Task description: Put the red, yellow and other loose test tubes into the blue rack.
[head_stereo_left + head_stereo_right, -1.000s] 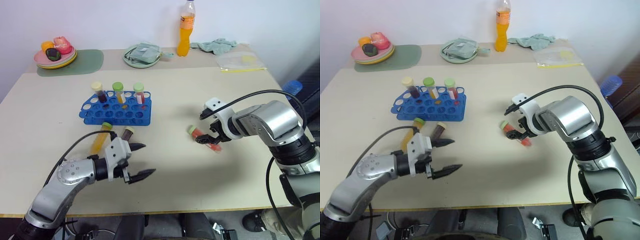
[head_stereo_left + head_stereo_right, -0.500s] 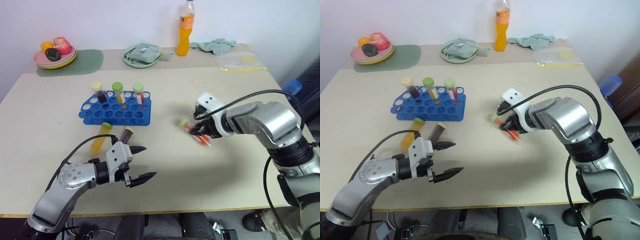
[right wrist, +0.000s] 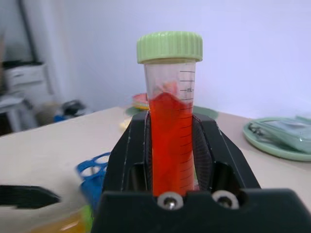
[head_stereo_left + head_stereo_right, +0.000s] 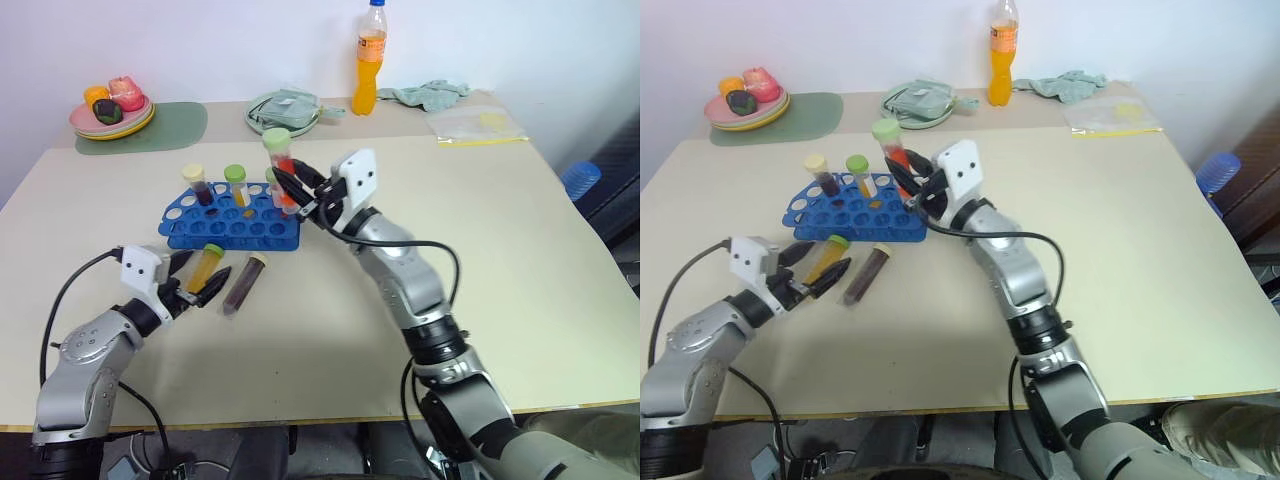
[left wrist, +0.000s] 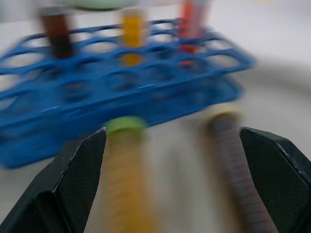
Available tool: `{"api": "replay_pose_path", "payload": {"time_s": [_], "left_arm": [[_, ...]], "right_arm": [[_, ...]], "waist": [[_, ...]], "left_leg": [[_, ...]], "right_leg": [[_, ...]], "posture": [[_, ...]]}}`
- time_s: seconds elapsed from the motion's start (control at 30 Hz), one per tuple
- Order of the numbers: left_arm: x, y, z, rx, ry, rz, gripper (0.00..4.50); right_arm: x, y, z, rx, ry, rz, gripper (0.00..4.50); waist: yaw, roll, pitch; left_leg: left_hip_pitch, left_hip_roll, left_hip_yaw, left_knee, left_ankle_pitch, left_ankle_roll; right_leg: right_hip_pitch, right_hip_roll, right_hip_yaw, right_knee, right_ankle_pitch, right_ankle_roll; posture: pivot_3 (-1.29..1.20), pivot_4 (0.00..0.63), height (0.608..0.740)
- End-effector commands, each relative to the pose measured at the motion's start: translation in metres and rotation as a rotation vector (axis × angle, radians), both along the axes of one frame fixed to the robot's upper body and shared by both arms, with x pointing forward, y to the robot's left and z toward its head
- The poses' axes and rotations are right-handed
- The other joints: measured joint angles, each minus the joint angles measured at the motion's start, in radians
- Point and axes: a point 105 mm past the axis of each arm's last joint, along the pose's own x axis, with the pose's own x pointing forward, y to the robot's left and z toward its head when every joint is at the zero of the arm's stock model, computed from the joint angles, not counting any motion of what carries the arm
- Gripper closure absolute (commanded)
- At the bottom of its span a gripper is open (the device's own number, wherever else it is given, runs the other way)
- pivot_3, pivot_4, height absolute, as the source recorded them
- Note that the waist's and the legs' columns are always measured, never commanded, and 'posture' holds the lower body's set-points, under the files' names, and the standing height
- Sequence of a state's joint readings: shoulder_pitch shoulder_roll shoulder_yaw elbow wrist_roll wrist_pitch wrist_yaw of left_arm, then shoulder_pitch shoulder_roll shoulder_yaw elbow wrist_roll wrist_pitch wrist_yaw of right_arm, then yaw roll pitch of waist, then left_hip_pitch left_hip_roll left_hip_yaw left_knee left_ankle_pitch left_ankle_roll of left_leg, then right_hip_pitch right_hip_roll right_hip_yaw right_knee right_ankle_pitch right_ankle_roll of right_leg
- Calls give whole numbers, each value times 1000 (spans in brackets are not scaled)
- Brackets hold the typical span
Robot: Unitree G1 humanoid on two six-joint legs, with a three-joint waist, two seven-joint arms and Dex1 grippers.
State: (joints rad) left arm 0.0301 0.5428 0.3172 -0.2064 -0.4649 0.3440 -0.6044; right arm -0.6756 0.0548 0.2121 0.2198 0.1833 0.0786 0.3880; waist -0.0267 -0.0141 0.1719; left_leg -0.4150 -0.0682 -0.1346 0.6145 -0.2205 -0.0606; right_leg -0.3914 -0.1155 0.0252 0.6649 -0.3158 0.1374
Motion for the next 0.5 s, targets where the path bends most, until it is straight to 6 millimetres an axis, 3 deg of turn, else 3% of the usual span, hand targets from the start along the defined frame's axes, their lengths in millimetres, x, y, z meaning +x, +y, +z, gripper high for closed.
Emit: {"api": "replay_pose_path", "payload": {"time_s": [0.03,0.3,0.5], "left_arm": [[-1,18,13,39,-60,49,0],[-2,17,14,30,-65,53,0],[-2,11,13,24,-62,43,0]], "right_arm": [[-2,15,8,21,-81,6,3843],[-2,38,-19,-32,-42,50,3843],[9,45,-28,-69,-30,6,3843]], "waist": [[-5,0,0],[-22,0,0],[-22,1,0]], "left_leg": [[0,0,0,0,0,0],[0,1,-2,-2,0,0],[2,1,-2,-2,0,0]], "right_leg": [[0,0,0,0,0,0],[-1,1,0,1,0,0],[0,1,0,1,0,-1]], "posture": [[0,150,740],[0,150,740],[0,150,740]]}}
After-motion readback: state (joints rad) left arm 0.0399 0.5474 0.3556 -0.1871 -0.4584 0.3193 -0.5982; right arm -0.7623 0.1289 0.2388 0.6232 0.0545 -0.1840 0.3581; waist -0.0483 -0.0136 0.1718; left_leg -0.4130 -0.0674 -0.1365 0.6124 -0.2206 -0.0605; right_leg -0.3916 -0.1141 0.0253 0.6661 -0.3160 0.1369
